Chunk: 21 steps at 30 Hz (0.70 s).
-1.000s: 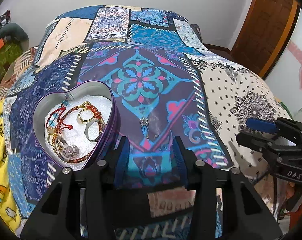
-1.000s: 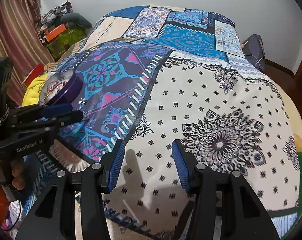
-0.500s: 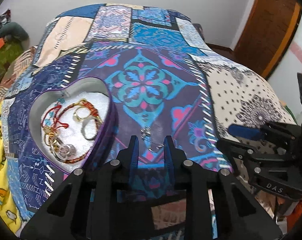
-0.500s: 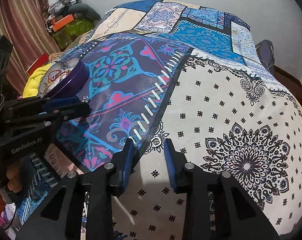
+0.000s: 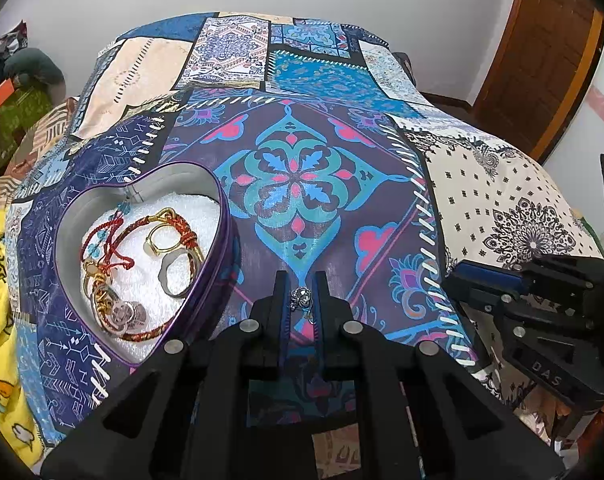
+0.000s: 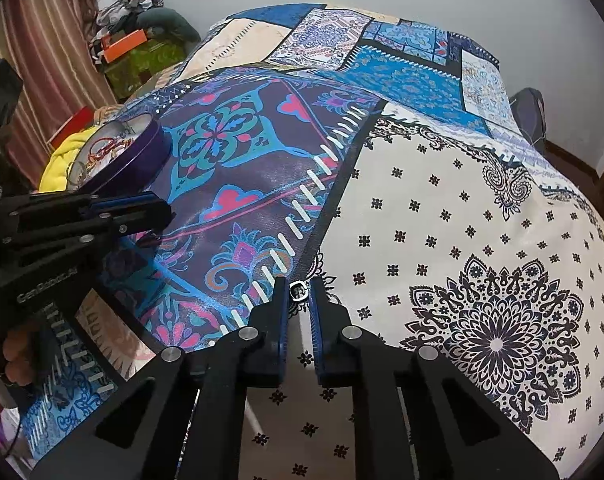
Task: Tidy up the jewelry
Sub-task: 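Lower the left tool onto the last silver ring and close on it, then carry the silver ring over the heart tin and open the left tool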
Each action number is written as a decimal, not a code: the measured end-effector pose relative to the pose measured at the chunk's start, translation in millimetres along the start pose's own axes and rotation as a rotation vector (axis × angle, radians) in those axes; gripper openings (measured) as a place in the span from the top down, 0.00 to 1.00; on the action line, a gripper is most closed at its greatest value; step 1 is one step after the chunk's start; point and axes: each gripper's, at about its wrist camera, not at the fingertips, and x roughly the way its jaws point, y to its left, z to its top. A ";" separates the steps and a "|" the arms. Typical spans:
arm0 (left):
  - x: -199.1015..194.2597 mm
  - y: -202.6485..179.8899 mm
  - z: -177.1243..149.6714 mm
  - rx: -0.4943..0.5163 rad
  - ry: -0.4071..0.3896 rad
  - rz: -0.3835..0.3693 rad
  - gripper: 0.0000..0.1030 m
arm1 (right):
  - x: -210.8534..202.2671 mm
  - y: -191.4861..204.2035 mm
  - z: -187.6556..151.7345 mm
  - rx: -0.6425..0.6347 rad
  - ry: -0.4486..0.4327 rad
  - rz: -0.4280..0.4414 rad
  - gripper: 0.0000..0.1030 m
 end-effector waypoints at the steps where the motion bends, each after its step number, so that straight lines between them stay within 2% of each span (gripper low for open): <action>1: -1.5 -0.4 -1.1 0.001 -0.001 -0.001 0.91 | -0.2 0.0 0.3 0.004 0.000 0.001 0.92; 7: -23.9 3.0 -9.5 -0.015 -0.022 -0.028 0.91 | -11.6 2.2 2.8 0.018 -0.021 0.012 0.93; 21: -119.5 35.0 -0.5 -0.041 -0.201 -0.011 0.91 | -64.1 38.0 40.8 -0.021 -0.190 0.031 0.92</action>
